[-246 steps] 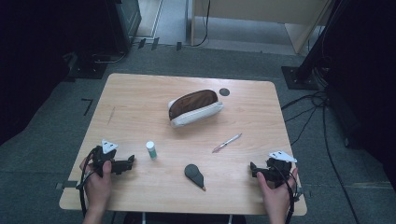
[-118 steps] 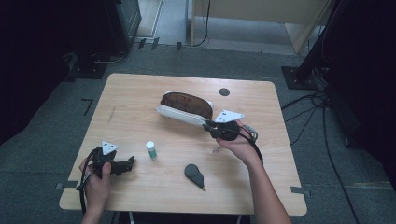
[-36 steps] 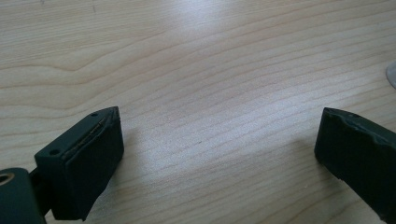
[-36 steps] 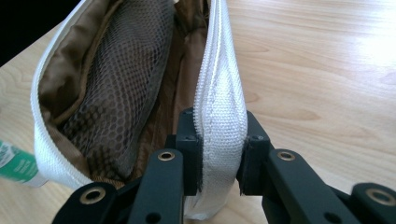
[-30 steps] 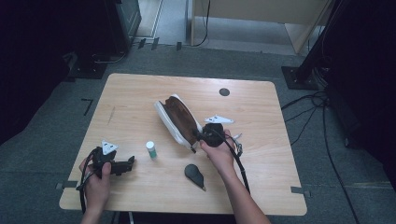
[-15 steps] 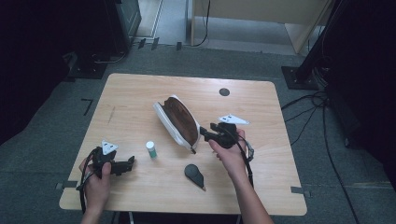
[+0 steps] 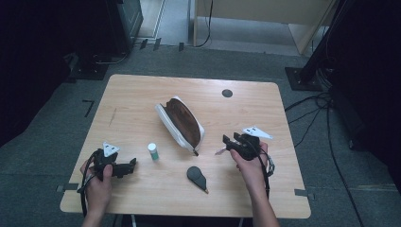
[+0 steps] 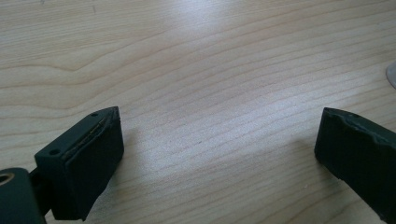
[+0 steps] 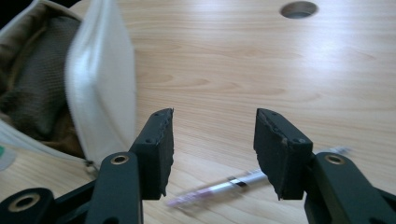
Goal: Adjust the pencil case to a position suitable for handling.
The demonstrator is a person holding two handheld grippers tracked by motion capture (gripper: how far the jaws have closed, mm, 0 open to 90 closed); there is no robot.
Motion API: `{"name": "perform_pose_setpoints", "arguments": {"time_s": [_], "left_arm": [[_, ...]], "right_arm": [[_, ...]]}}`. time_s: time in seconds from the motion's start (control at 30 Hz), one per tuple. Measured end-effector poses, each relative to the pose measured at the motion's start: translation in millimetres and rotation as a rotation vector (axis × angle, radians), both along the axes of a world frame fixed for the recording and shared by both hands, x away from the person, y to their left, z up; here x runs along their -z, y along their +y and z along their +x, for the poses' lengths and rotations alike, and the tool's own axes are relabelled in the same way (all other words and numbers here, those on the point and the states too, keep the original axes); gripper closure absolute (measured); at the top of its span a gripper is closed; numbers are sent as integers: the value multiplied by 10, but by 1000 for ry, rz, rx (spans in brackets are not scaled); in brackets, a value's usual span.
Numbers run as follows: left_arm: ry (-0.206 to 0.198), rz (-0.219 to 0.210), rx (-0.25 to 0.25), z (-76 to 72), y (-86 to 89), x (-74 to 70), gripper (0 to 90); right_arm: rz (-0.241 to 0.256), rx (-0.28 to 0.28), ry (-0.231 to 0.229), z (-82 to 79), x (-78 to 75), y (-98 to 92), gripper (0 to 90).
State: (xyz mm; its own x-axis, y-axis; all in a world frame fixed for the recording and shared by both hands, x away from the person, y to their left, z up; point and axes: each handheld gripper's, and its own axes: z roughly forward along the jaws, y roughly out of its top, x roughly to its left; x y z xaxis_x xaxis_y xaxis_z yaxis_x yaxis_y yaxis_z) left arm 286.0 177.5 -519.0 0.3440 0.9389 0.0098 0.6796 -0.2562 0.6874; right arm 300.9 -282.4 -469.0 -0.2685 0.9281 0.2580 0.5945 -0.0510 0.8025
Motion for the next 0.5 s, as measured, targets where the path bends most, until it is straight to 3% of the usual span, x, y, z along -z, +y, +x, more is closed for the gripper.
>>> {"name": "perform_pose_setpoints", "arguments": {"time_s": [0.27, 0.5], "left_arm": [[0, 0, 0, 0, 0, 0, 16], [0, 0, 0, 0, 0, 0, 15]], "right_arm": [[-2, 70, 13, -35, 97, -277, 475], [1, 89, 20, -42, 146, -358, 464]]}}
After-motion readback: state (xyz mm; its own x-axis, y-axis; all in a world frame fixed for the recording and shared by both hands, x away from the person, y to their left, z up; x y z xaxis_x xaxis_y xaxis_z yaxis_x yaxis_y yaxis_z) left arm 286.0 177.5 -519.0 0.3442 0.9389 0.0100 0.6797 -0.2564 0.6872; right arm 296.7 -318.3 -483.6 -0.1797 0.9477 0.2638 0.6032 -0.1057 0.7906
